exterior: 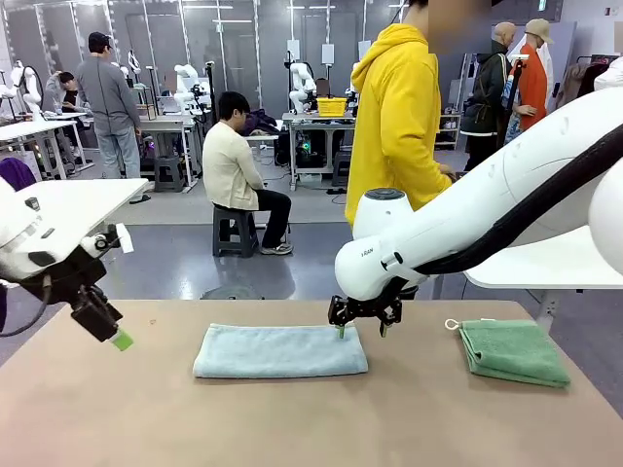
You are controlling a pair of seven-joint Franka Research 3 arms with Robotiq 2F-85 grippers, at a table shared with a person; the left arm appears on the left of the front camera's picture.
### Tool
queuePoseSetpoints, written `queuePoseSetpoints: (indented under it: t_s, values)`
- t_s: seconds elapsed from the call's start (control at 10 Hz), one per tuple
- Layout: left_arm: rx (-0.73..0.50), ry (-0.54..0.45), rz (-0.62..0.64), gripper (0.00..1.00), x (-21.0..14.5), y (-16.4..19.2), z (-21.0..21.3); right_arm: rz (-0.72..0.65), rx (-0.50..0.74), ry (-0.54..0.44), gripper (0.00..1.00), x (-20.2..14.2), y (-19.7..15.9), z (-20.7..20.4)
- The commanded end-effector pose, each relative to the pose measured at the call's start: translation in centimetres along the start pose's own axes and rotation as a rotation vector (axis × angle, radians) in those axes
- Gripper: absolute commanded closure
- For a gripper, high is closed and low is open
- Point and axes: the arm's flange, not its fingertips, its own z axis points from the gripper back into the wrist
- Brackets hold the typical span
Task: Fold the towels and place them in the basket.
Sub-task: When a person lays out a Towel with hook on the table, fold it in half twice.
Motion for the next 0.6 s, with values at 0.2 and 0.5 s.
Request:
queuePoseSetpoints:
  t_s: [0.2, 0.5]
  values:
    - [0.002, -0.011, -0.024, 0.00, -0.7, -0.3, 0.4, -0.053, -0.031, 0.015, 0.00, 1.0, 0.7, -1.5]
    - [0.002, -0.011, -0.024, 0.00, -0.7, -0.3, 0.4, -0.054, -0.027, 0.004, 0.00, 1.4, 0.8, -2.7]
